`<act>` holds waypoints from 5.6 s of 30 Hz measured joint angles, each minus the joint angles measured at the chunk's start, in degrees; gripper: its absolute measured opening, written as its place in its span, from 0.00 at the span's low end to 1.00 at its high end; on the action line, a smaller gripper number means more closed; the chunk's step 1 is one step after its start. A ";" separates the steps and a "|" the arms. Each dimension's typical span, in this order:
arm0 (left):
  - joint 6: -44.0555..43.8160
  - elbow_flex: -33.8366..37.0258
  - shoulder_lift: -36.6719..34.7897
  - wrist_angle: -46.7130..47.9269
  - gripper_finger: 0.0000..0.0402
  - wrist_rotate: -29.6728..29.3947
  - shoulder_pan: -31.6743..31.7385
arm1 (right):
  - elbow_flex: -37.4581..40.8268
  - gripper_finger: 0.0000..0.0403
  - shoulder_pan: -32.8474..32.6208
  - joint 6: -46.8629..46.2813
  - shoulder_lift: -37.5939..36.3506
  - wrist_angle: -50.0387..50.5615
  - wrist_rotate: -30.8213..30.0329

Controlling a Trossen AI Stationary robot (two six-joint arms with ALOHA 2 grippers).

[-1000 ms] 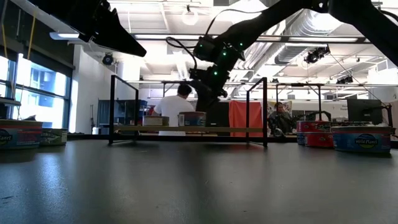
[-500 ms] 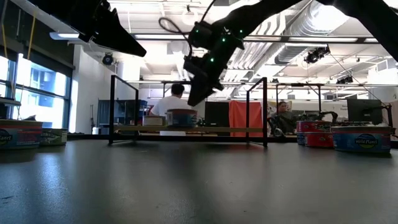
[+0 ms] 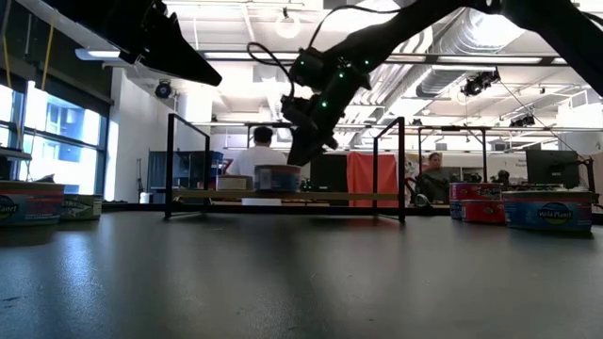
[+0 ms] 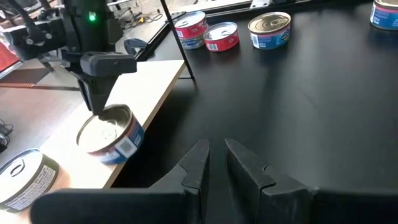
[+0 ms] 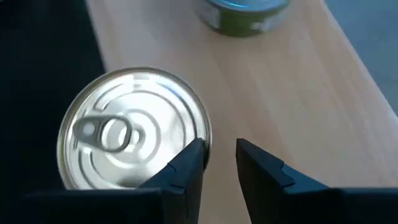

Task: Stack canned seafood by type on shelf
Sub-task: Put the blue-pink tuna can on the shelf, then put the red tuna can on the shelf

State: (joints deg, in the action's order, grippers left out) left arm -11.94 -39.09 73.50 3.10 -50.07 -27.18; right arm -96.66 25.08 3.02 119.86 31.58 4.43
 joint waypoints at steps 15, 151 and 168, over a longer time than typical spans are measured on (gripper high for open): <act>0.00 0.00 0.01 0.27 0.10 0.00 0.00 | 0.04 0.22 2.06 -8.90 -3.23 5.79 -14.27; 7.64 0.00 8.08 -9.07 0.10 0.05 -1.62 | 40.66 0.37 -39.46 -55.41 -48.26 44.05 -37.04; 22.67 0.00 8.08 -25.19 0.10 10.28 0.98 | 59.22 0.46 -5.67 -26.08 -55.89 12.96 -33.05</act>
State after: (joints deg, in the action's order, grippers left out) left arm 10.73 -39.09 81.58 -22.09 -39.78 -26.20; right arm -37.44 19.41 -23.06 63.98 44.54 -28.62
